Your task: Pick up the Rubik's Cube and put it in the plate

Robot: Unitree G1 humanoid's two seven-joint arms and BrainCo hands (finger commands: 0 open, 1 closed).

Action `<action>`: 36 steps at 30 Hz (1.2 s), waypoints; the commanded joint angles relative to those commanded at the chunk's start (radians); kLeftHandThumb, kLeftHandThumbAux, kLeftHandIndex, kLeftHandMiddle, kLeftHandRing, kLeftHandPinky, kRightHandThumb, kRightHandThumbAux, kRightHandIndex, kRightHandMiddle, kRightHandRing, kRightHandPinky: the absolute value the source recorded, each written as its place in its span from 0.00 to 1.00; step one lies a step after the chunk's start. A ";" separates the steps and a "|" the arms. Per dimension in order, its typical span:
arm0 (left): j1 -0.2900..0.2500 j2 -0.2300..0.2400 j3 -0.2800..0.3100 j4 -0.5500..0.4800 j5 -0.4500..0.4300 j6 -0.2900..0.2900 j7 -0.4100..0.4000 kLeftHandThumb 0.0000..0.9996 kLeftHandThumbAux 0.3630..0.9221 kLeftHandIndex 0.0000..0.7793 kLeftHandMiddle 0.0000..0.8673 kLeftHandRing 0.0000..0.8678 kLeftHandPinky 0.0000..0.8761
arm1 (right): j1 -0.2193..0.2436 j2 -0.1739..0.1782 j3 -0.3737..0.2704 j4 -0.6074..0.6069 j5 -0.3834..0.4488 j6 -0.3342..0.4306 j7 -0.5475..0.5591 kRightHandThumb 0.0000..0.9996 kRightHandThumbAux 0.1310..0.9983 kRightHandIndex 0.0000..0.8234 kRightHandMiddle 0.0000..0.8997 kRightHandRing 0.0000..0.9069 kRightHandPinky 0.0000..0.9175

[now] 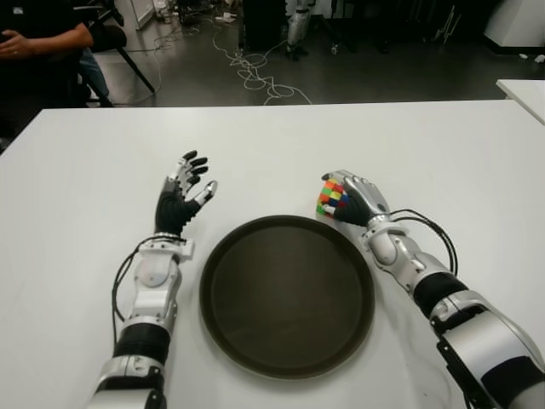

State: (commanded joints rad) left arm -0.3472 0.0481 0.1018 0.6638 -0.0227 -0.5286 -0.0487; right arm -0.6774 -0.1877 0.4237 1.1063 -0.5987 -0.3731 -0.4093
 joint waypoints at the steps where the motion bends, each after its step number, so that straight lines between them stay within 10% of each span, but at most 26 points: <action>1: 0.000 0.000 -0.001 0.000 0.000 0.000 0.000 0.03 0.70 0.19 0.24 0.20 0.12 | 0.000 -0.001 0.000 -0.001 0.000 -0.001 -0.001 0.70 0.70 0.50 0.75 0.82 0.82; 36: -0.008 0.007 -0.004 0.034 0.007 -0.023 -0.002 0.05 0.65 0.19 0.25 0.19 0.10 | 0.123 -0.062 -0.034 -0.331 -0.021 -0.115 -0.159 0.70 0.70 0.51 0.72 0.76 0.78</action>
State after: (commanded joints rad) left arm -0.3557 0.0553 0.0973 0.6976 -0.0154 -0.5517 -0.0506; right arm -0.5544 -0.2494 0.3901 0.7753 -0.6201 -0.4883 -0.5686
